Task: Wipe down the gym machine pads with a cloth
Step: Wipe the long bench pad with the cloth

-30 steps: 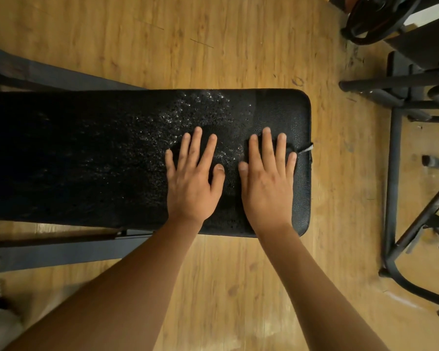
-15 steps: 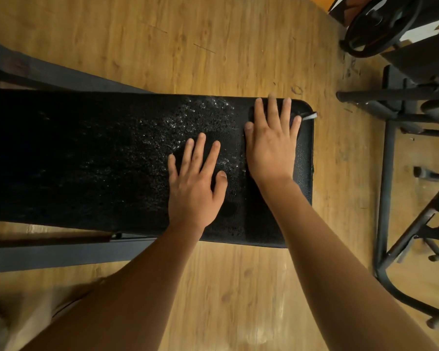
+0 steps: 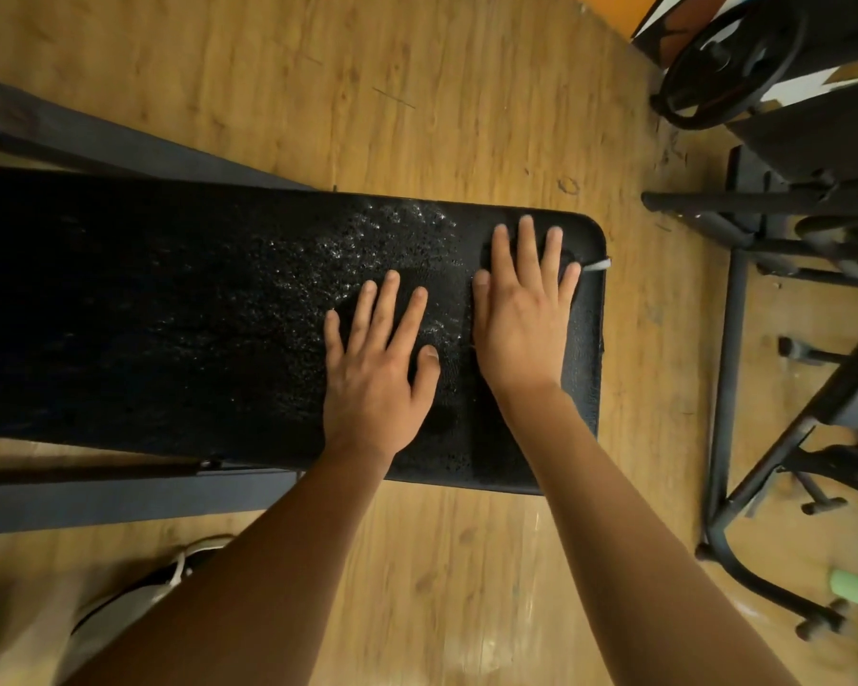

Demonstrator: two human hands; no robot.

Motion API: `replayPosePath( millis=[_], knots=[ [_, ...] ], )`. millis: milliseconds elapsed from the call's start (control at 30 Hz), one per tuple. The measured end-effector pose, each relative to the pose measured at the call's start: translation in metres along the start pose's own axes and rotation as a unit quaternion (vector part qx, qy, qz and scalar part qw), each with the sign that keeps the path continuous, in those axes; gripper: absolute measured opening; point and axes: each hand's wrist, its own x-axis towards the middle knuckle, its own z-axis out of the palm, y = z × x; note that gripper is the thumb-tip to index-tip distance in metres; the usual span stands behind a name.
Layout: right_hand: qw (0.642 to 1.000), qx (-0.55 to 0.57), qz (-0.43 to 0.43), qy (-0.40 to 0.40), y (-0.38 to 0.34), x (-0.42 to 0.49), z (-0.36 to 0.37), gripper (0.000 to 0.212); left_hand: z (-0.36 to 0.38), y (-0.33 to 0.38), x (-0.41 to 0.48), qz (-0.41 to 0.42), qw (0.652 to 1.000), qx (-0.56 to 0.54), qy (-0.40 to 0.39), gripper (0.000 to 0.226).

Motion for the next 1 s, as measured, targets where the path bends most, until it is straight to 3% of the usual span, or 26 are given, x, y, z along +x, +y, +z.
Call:
replayPosePath(
  millis=[233, 633, 1000],
  knots=[
    [1.000, -0.020, 0.000, 0.011, -0.005, 0.044, 0.000, 0.051, 0.001, -0.002, 0.000, 0.005, 1.000, -0.005, 0.004, 0.056],
    [1.000, -0.009, -0.013, -0.013, 0.011, -0.076, 0.000, 0.056, -0.001, -0.001, 0.000, 0.002, 1.000, -0.010, -0.012, 0.059],
    [1.000, -0.025, -0.002, 0.013, 0.008, -0.081, 0.005, 0.055, -0.003, -0.003, 0.000, 0.000, 0.999, -0.017, -0.031, 0.061]
  ],
)
